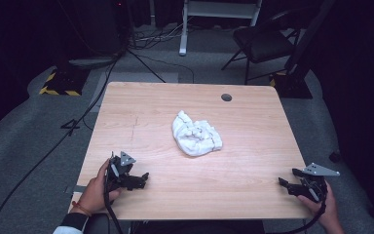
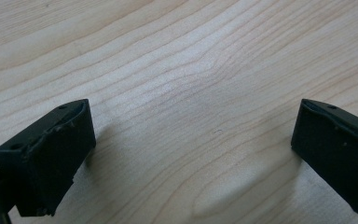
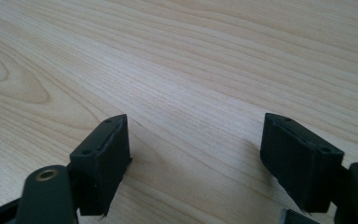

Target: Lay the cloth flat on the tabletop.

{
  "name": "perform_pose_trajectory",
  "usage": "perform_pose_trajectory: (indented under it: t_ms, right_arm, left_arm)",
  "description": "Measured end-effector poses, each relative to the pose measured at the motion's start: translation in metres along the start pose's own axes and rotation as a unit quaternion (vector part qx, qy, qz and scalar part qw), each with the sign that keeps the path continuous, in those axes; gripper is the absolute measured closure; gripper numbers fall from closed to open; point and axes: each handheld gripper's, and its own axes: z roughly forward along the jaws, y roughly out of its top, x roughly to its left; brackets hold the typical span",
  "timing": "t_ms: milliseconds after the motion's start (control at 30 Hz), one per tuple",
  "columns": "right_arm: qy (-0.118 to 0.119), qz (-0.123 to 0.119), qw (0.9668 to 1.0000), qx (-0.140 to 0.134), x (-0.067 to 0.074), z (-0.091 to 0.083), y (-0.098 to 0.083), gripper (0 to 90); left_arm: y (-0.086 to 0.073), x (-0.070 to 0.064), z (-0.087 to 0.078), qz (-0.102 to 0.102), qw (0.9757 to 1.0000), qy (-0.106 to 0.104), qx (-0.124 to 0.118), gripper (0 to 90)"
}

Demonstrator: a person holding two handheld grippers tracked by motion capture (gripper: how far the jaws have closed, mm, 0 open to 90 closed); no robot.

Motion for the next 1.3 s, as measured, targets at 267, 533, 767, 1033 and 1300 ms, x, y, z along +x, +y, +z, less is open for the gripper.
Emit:
perform_pose_trajectory:
  t_ms: [267,533,767,1033,1300]
  right_arm:
    - [0.001,0.001,1.0000,0.000,0.000,0.000,0.000,24.1]
    - [0.014,-0.012,0.9998,0.006,0.000,0.001,0.003,26.7]
    - [0.033,-0.052,0.9981,0.006,0.010,0.012,0.027,26.7]
    - [0.061,-0.101,0.9928,-0.019,0.039,0.027,0.098,37.4]
    - [0.100,-0.139,0.9851,-0.017,0.093,0.087,0.157,42.7]
  left_arm:
    - [0.000,0.002,0.000,0.006,1.0000,-0.007,0.000,0.0]
    - [0.000,0.009,-0.001,0.037,0.9990,-0.024,0.001,0.0]
    - [0.009,0.006,0.007,0.050,0.9981,-0.037,0.002,0.1]
    - [0.022,0.008,0.019,0.109,0.9899,-0.091,0.004,0.1]
    - [0.046,-0.001,0.039,0.122,0.9873,-0.102,0.005,0.2]
